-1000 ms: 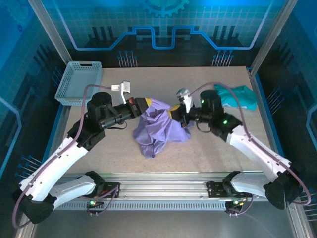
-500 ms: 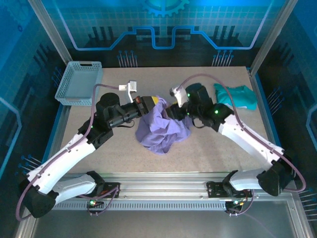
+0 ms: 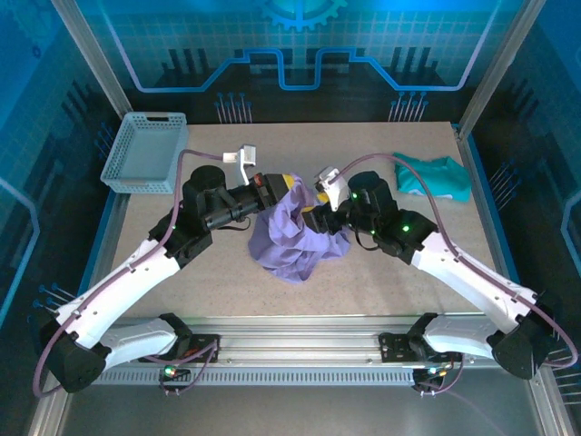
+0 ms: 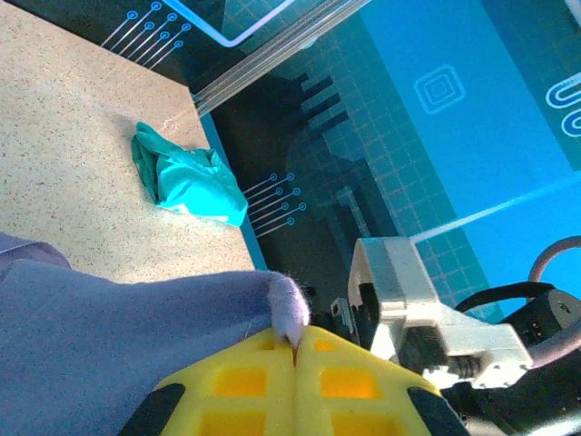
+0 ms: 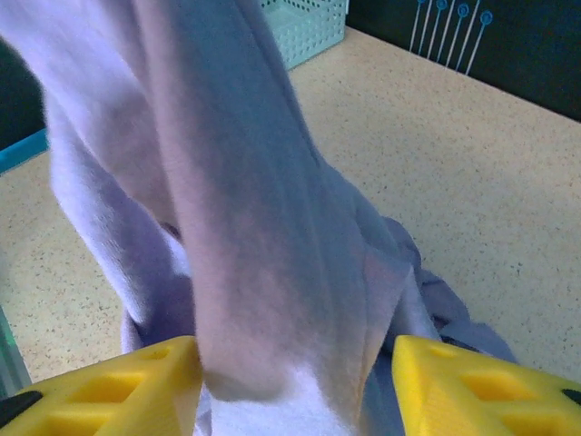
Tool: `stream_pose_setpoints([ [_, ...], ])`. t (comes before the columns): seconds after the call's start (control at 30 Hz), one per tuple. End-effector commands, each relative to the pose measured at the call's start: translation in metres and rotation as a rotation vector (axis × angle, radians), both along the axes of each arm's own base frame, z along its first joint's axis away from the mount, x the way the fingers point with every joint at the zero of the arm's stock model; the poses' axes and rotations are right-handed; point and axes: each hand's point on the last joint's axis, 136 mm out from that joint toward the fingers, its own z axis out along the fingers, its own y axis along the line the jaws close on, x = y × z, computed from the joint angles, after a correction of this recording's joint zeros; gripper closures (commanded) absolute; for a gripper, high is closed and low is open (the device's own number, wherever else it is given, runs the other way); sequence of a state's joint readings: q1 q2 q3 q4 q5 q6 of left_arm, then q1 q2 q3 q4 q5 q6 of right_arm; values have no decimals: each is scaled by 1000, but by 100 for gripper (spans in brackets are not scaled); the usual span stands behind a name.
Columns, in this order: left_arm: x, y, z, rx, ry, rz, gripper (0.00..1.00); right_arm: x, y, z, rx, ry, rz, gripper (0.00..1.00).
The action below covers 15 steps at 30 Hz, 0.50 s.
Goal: Fold the inside-out t-shirt
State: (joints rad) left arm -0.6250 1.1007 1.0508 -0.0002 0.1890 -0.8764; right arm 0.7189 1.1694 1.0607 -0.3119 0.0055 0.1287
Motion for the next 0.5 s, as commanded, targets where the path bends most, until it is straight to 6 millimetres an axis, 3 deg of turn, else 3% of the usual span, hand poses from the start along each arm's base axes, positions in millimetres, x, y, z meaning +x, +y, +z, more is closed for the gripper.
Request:
stream_pose_setpoints([
  [0.0,1,3,14,12,-50,25,100,3,-19,1,81,74,-167,42],
  [0.1,5,4,10,30,-47,41,100,-16,-25,-1,161,149,-235,53],
  [0.27,8,3,7,45,-41,46,100,-39,-1,-14,262,309,-248,67],
  [0.47,7,5,6,48,-41,49,100,-35,30,-14,349,368,-231,68],
])
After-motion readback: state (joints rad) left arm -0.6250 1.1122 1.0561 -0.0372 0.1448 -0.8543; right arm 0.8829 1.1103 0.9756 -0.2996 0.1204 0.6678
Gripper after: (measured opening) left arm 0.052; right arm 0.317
